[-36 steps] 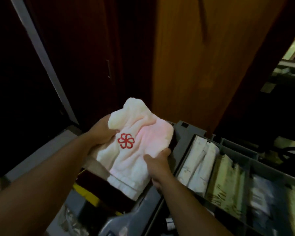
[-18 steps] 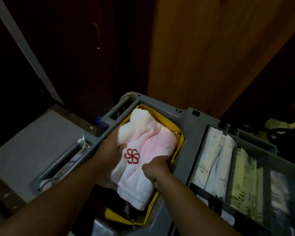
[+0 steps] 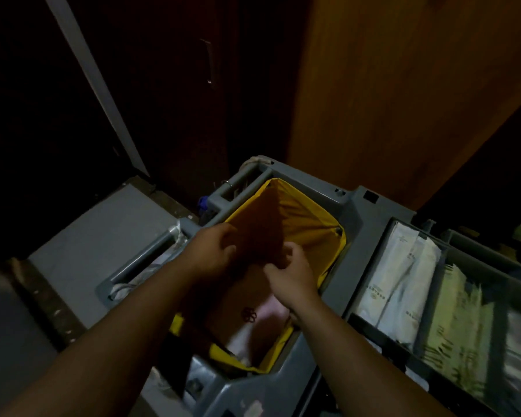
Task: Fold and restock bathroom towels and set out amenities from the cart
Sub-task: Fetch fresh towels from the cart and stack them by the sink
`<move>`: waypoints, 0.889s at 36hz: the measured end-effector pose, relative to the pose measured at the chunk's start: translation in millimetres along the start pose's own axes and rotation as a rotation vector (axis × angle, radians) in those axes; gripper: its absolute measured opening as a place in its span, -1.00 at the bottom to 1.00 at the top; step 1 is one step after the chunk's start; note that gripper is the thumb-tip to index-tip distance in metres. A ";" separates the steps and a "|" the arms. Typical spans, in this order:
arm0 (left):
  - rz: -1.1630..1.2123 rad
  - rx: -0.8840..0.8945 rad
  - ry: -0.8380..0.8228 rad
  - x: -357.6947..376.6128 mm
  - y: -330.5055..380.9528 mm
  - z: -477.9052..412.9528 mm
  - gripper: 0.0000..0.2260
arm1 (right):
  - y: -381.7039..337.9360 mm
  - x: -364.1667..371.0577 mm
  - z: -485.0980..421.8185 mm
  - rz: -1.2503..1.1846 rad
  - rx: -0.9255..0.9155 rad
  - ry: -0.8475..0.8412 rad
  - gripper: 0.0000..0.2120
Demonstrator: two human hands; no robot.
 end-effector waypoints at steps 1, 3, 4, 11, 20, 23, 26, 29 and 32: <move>0.017 -0.017 0.025 -4.9 5.2 5.3 -0.60 | -2.9 -2.0 2.9 -0.025 -0.037 -0.005 -0.44; 0.046 -0.036 0.101 -15.6 20.4 16.9 -0.63 | -7.2 -5.5 6.8 -0.065 -0.094 -0.022 -0.47; 0.062 -0.040 0.151 -21.0 29.0 23.1 -0.66 | -9.6 -6.5 9.7 -0.078 -0.118 -0.035 -0.49; 0.094 -0.086 0.483 -53.8 105.2 85.0 -0.73 | -34.1 -16.9 48.3 -0.044 -0.378 -0.114 -0.81; 0.037 -0.148 1.020 -95.4 206.1 256.3 -0.82 | -52.7 -29.5 189.9 0.034 -0.869 -0.223 -0.59; 0.007 -0.166 1.191 -112.8 238.8 338.5 -0.86 | -49.0 -15.7 254.2 0.027 -1.008 -0.319 -0.56; -0.111 -0.136 1.294 -129.4 282.3 415.7 -0.86 | -41.7 7.6 325.8 0.018 -1.172 -0.420 -0.57; -0.334 -0.115 1.425 -140.4 324.0 484.4 -0.81 | -30.2 31.4 397.7 -0.014 -1.333 -0.508 -0.61; -0.578 -0.081 1.539 -145.4 357.9 556.1 -0.76 | -9.8 51.8 479.6 -0.083 -1.495 -0.595 -0.66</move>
Point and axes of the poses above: each hand's wrist, its own z-axis away from the middle knuckle, its own x-axis out of the palm, y = z × x, the point moved 5 cm from there along -z, towards the middle knuckle, and after that the axes turned 14 degrees about x, right-handed, at the moved point
